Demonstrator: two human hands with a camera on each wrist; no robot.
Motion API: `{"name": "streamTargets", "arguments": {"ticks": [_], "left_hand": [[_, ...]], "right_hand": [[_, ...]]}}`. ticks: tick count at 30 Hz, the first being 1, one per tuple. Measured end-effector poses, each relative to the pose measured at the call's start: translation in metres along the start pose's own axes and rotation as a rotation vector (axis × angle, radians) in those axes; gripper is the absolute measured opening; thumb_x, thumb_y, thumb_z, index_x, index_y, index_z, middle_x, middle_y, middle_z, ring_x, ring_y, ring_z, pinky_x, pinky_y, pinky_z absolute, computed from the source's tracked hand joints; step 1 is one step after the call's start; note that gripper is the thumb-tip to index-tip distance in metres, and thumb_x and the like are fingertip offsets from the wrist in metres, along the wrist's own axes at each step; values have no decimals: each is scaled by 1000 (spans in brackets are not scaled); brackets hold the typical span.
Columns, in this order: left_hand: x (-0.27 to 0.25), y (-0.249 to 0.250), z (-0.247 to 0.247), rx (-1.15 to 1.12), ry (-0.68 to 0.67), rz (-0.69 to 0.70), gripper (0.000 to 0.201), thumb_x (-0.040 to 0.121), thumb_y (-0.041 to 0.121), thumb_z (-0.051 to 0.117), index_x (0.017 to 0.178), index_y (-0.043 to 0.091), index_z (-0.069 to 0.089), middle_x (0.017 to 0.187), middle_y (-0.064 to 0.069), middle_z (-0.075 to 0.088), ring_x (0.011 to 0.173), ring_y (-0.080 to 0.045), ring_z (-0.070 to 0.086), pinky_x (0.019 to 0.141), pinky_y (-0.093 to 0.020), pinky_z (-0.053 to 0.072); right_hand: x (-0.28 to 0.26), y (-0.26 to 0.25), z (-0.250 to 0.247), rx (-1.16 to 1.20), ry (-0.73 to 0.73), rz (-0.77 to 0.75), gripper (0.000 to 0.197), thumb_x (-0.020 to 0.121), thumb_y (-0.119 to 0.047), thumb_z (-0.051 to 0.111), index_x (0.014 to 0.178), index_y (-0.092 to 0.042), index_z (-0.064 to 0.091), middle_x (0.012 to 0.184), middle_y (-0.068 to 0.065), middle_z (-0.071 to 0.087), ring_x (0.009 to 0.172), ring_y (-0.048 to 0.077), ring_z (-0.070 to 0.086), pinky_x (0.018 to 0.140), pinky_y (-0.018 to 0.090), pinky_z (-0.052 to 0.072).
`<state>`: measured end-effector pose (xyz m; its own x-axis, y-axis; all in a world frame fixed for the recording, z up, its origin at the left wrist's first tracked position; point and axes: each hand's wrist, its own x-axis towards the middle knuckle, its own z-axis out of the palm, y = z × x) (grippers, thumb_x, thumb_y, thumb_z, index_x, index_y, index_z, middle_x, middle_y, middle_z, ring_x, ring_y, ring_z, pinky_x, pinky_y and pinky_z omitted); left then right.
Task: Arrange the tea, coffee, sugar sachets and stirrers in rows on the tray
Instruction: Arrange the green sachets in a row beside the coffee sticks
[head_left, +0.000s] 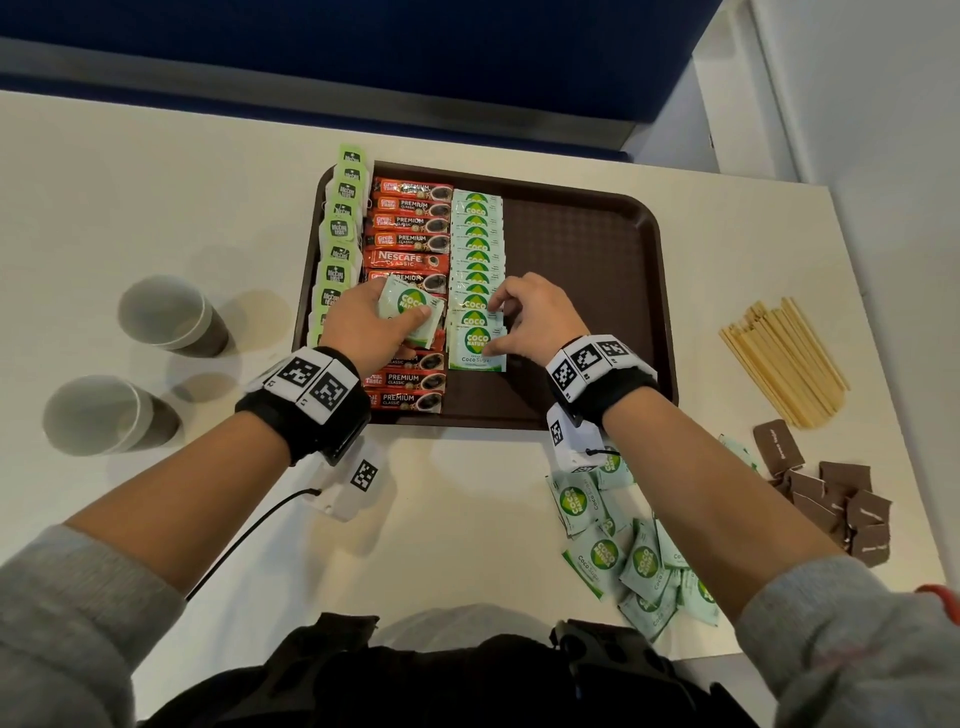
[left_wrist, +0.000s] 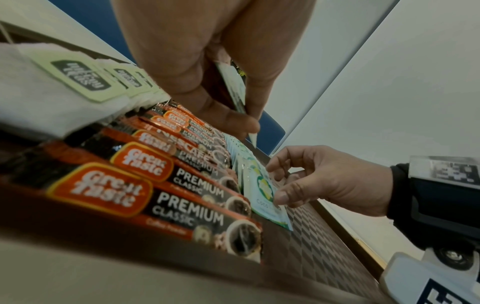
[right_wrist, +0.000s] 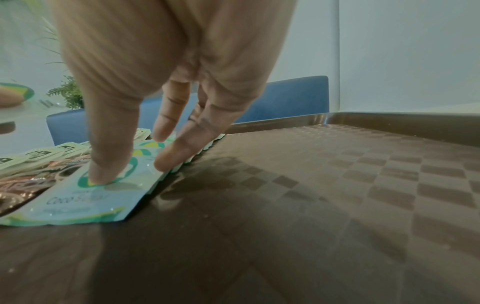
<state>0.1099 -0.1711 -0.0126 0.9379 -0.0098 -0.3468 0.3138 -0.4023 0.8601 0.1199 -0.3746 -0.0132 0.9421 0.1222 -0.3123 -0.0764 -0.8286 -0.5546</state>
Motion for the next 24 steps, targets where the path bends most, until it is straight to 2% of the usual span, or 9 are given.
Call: {"name": "streamTargets", "arguments": {"ticks": [4,6,8,12,15,20,24], "left_hand": [[0,0,0,-28,-11,-20,18,88,24,66,102,17,59,92,3,68,48,-4,63,53,-20,55],[-1,-1,0,-29,-16,-25,17,88,25,67,102,18,59,92,2,68,46,-3,62,50,-19,54],[-1,0,1,-28,-22,-27,18,88,25,66,102,18,59,93,2,68,48,-3,63,52,-20,55],[-2,2,1,-17,-40,-45,12,86,19,68,94,21,60,95,-2,70,65,-11,69,70,-35,60],[-5,3,2,19,-71,-48,18,79,14,72,92,24,64,96,-4,71,85,-22,70,82,-44,57],[-10,8,4,90,-137,-22,45,73,8,77,116,15,63,106,-6,69,94,-22,66,90,-39,53],[-12,12,7,55,-167,-18,46,71,9,81,108,18,56,103,-5,68,88,-20,67,83,-36,55]], "right_hand": [[0,-1,3,-20,-30,-4,44,58,-22,89,93,-15,64,101,2,52,81,11,52,75,24,46],[0,-1,3,-20,-28,-10,42,58,-22,89,92,-15,64,100,3,53,80,11,52,75,24,47],[0,-1,3,-22,-32,-18,40,59,-21,88,91,-14,65,98,2,53,78,10,52,75,24,48],[0,-2,1,-17,-22,-25,37,60,-20,88,88,-14,65,94,0,51,76,10,52,75,24,48],[0,-1,0,-9,-13,-26,36,61,-20,87,89,-14,65,93,0,51,75,11,52,72,22,45],[-4,-10,-9,118,-12,-74,40,61,-26,87,95,-19,66,88,-4,53,69,9,52,66,16,46],[-5,-19,-17,241,-133,-83,42,64,-26,86,101,-23,66,84,-6,61,69,4,54,71,17,49]]}}
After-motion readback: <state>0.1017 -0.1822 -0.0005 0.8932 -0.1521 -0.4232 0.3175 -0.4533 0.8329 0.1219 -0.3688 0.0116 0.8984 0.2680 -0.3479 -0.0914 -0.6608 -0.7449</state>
